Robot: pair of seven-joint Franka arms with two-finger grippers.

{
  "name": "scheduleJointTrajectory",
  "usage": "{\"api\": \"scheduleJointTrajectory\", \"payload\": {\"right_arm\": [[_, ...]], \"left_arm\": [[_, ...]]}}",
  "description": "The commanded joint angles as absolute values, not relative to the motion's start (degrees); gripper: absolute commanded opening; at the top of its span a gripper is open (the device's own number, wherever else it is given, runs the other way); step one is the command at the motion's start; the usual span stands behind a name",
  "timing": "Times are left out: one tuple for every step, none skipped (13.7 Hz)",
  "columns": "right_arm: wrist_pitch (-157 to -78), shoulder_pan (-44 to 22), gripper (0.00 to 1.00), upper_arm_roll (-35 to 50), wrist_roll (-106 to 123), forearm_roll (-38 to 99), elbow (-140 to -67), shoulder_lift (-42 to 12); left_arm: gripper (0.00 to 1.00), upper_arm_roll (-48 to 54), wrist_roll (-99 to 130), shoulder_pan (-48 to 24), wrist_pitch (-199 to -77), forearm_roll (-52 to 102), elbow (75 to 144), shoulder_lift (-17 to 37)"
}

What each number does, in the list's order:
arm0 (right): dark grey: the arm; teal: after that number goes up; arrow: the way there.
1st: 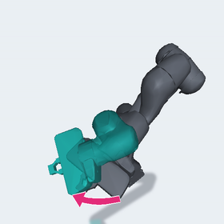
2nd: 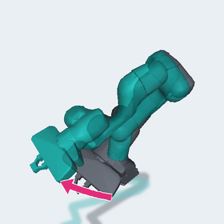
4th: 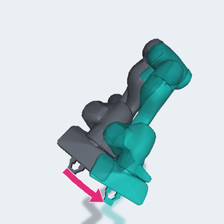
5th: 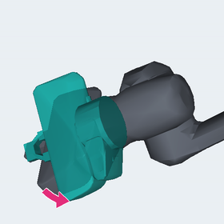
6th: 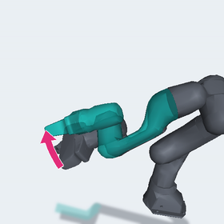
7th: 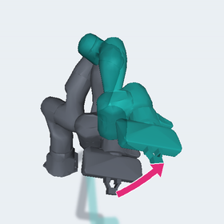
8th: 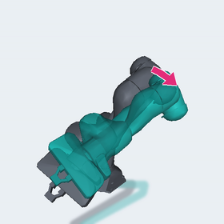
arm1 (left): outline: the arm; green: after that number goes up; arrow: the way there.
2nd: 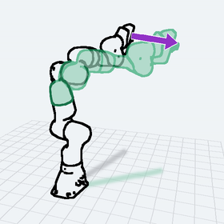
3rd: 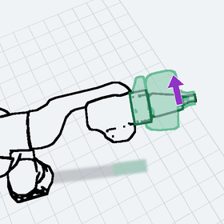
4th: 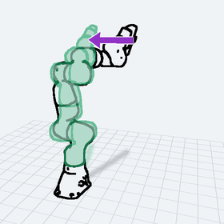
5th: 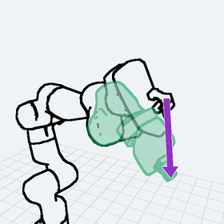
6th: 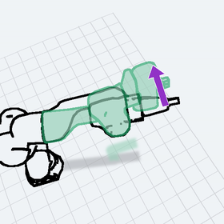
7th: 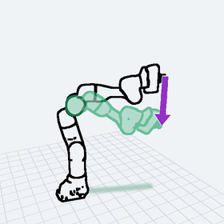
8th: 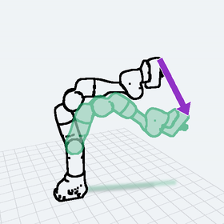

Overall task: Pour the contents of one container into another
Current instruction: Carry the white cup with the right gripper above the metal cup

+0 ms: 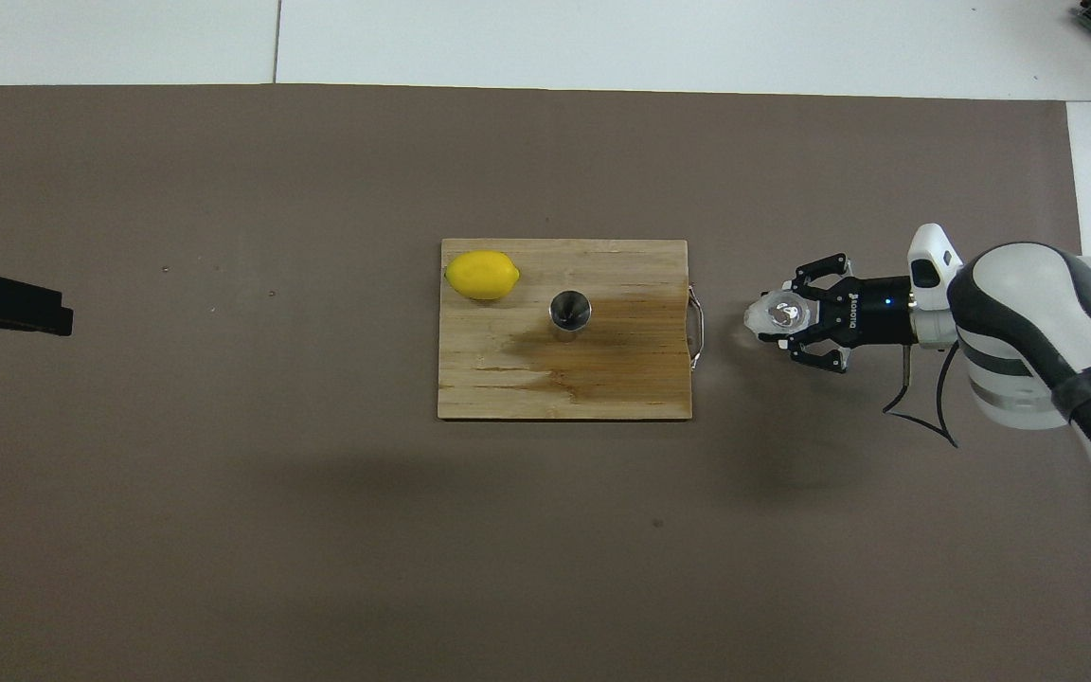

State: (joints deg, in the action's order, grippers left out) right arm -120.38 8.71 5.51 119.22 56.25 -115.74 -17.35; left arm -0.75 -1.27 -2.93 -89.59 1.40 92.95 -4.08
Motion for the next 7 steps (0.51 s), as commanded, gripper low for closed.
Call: {"api": "scheduleJointTrajectory", "payload": {"right_arm": [[-121.37,5.64,0.11,5.71,112.17,56.69,-115.41,-14.59],[-121.90,4.23,0.11,5.71,109.63,55.65,-114.79,-14.42],[-122.77,3.35,0.11,5.71,106.47,54.16,-113.83,-14.33],[-123.13,2.12,0.11,5.71,103.91,52.40,-112.86,-14.33],[-123.22,0.80,0.11,5.71,101.54,50.99,-112.07,-14.15],[-123.31,-0.08,0.11,5.71,99.60,49.93,-111.89,-13.63],[-123.31,-1.39,0.11,5.71,97.93,48.96,-111.54,-13.36]], "left_arm": [[1.00,-0.62,-2.11,-2.55,-88.24,2.20,93.42,-4.04],[1.00,-0.62,-2.02,-2.55,-88.16,2.20,93.43,-4.04],[1.00,-0.62,-2.02,-2.55,-87.98,2.20,93.60,-4.13],[1.00,-0.62,-2.02,-2.64,-87.98,2.20,93.69,-4.13],[1.00,-0.53,-1.76,-2.81,-87.98,2.11,93.60,-4.13],[1.00,-0.53,-1.58,-3.16,-88.15,2.11,93.60,-4.13],[1.00,-0.53,-1.58,-3.16,-88.24,2.11,93.60,-4.13]]}}
